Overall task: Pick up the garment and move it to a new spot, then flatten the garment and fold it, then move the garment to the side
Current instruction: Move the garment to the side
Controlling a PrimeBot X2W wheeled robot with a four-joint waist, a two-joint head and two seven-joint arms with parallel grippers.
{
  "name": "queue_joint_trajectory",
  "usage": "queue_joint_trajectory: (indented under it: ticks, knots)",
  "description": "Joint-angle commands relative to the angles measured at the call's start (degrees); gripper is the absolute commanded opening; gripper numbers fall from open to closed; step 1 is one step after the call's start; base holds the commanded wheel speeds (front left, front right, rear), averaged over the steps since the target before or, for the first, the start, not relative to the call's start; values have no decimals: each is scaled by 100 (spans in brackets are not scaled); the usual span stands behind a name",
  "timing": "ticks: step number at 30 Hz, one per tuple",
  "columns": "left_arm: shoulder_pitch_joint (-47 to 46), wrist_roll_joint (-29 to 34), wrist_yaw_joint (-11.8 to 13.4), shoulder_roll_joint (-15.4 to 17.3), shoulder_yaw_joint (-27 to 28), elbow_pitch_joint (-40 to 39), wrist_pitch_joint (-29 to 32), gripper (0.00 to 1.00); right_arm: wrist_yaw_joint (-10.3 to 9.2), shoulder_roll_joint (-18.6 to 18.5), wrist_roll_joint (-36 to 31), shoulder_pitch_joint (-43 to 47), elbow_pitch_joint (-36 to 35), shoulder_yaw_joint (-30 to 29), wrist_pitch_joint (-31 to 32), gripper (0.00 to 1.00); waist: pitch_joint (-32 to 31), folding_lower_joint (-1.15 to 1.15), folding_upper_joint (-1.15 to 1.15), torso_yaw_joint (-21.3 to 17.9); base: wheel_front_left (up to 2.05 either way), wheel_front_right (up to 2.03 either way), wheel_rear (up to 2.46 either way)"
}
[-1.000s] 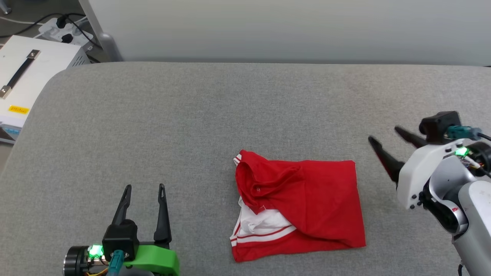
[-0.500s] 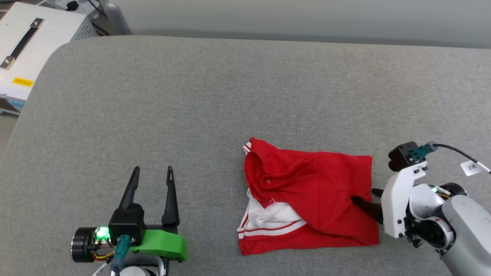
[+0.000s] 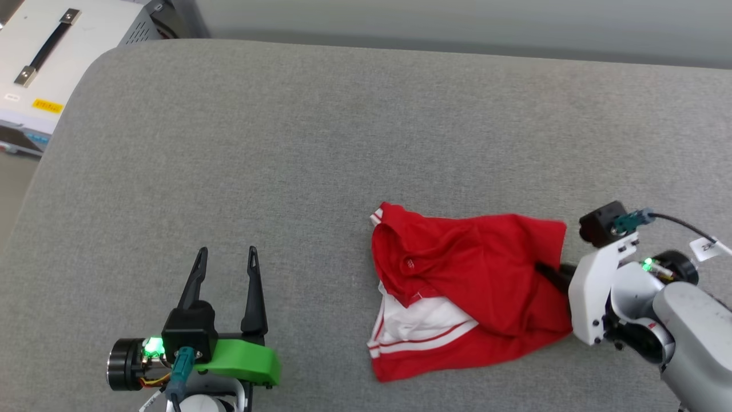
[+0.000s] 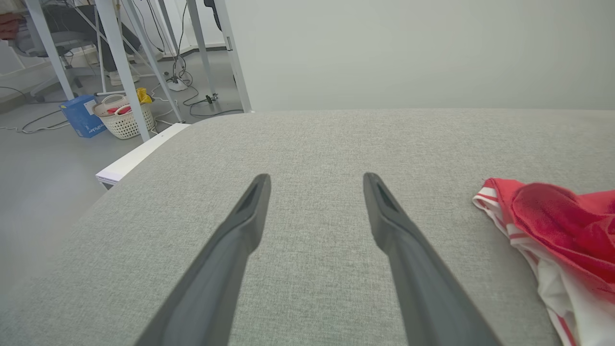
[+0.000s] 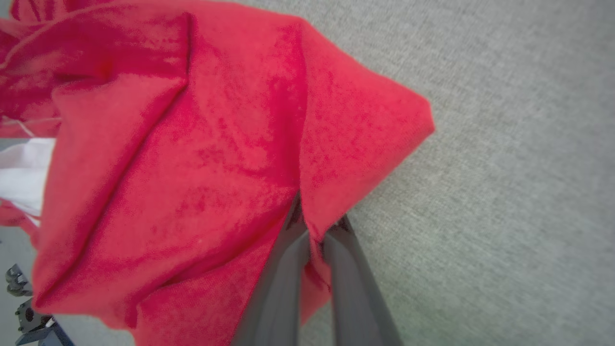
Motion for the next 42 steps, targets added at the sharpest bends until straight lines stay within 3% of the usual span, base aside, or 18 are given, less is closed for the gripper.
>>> queue_joint_trajectory:
  ticks: [1, 6, 12, 24, 33, 42]
  knots:
    - [25, 15, 12, -22, 9, 12, -34, 100, -12, -80, -109, -188, 12, -29, -192, 0, -88, 0, 0, -92, 0, 0, 0]
    - [120, 27, 3, -20, 47, 4, -34, 100, -12, -323, -457, -533, -328, 124, -555, 0, -203, 0, 0, -376, 0, 0, 0]
    - [189, 34, 11, -27, 85, -65, -34, 100, -12, -638, -584, -762, -751, 237, -526, 0, -188, 0, 0, -917, 0, 0, 0]
    - [2, 152, -23, 72, 117, -252, -34, 100, -12, -1090, -263, -906, -805, -222, -545, 0, 280, 0, 0, -1886, 0, 0, 0]
    - [-360, 233, -56, 233, 134, -504, -34, 100, -12, -1694, -224, -1255, -52, -763, -486, 0, 1002, 0, 0, -1955, 0, 0, 0]
    - [-641, 299, -7, 337, 141, -853, -34, 100, -12, -1916, -639, -2066, 1314, -1096, -590, 0, 1638, 0, 0, -1821, 0, 0, 0]
